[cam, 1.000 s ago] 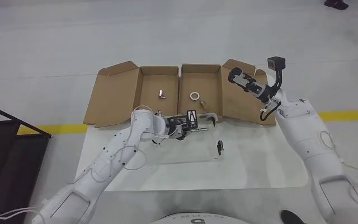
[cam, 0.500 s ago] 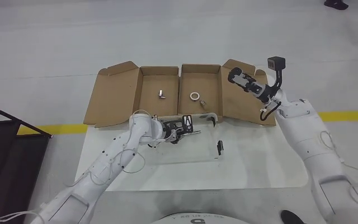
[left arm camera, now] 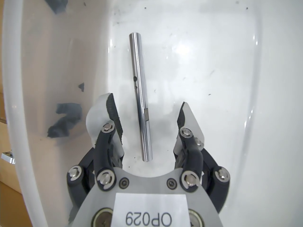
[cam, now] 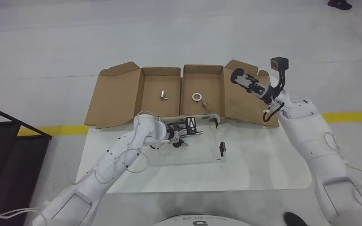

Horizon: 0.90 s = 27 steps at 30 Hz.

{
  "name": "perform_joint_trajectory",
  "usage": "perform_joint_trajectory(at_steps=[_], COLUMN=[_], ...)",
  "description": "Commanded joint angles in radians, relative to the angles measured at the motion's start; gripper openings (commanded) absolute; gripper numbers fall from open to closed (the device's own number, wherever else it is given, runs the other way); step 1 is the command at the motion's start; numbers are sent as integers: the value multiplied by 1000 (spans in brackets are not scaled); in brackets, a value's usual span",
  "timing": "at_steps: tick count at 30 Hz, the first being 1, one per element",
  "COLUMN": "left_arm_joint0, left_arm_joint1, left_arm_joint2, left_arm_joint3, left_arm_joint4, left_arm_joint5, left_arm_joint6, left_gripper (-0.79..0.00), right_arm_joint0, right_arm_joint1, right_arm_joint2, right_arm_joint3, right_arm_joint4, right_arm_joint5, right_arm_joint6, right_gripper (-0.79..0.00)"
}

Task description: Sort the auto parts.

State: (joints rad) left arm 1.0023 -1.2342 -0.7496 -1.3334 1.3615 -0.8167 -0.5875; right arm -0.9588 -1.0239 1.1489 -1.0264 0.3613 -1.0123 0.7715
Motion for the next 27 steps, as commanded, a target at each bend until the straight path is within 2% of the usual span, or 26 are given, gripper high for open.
perform_joint_trajectory(at_steps=[1, 7, 16, 18, 20, 27], left_arm_joint0=[-5, -19, -34, -37, -40, -44], left_arm_joint1=[-2, -8, -15, -17, -19, -19], left_arm_joint2=[7, 23, 39, 44, 48, 44], left_arm_joint3=[9, 29, 54, 59, 65, 47], left_arm_joint4=[2, 10, 25, 29, 32, 15], left_arm_joint5=[3, 8, 26, 30, 33, 15], left_arm_joint6=[4, 8, 9, 8, 4, 29], left_gripper=[-459, -573, -650, -686, -779, -785], right_arm_joint0=[0, 0, 0, 0, 0, 0], right_arm_joint1=[0, 0, 0, 0, 0, 0], right_arm_joint2=[0, 0, 0, 0, 0, 0], right_arm_joint3=[0, 0, 0, 0, 0, 0], right_arm_joint4=[0, 0, 0, 0, 0, 0], right_arm_joint5=[0, 0, 0, 0, 0, 0], right_arm_joint6=[0, 0, 0, 0, 0, 0], right_gripper=[-154, -151, -166, -166, -160, -172])
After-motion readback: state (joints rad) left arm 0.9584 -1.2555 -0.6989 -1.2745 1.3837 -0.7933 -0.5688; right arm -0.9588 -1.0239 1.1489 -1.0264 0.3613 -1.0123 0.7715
